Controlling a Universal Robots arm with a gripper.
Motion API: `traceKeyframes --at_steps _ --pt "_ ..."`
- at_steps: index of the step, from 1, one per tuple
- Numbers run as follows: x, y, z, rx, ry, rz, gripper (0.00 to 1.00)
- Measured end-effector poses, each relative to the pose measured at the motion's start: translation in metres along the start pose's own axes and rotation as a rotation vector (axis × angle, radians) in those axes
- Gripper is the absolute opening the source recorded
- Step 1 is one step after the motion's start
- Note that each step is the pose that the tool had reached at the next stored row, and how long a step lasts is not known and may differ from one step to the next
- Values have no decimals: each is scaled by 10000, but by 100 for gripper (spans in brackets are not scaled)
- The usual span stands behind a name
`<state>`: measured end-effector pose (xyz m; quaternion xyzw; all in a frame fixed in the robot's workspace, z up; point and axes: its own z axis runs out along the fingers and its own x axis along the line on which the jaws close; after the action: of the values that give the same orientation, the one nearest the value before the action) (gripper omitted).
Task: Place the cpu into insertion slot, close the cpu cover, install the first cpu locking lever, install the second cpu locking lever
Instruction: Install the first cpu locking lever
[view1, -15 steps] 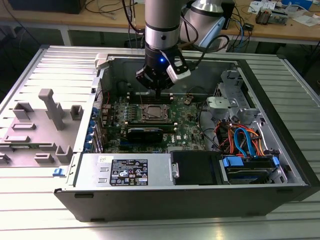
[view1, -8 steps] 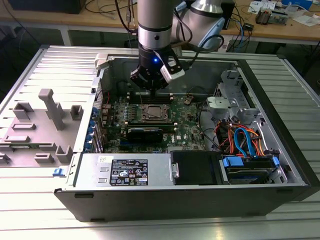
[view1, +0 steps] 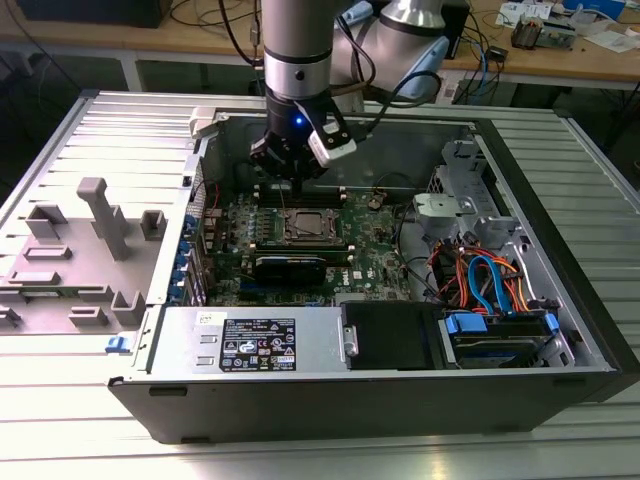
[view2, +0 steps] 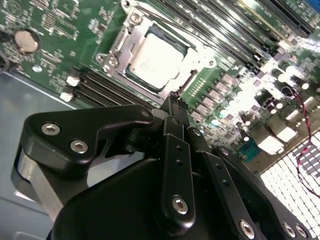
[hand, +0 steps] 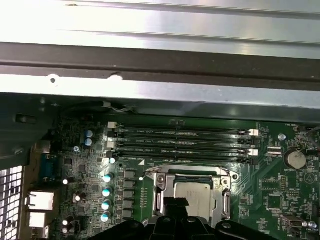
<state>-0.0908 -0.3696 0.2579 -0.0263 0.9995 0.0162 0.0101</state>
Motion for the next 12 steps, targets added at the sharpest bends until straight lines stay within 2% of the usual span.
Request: traceKeyframes --at_steps 1,5,9,12 --pt "47 3 -1 -3 -14 2 11" --pt "131 7 -1 -2 -45 -1 11" --pt "204 11 -2 -1 -65 -1 11" --pt "222 12 -3 0 -66 -3 11"
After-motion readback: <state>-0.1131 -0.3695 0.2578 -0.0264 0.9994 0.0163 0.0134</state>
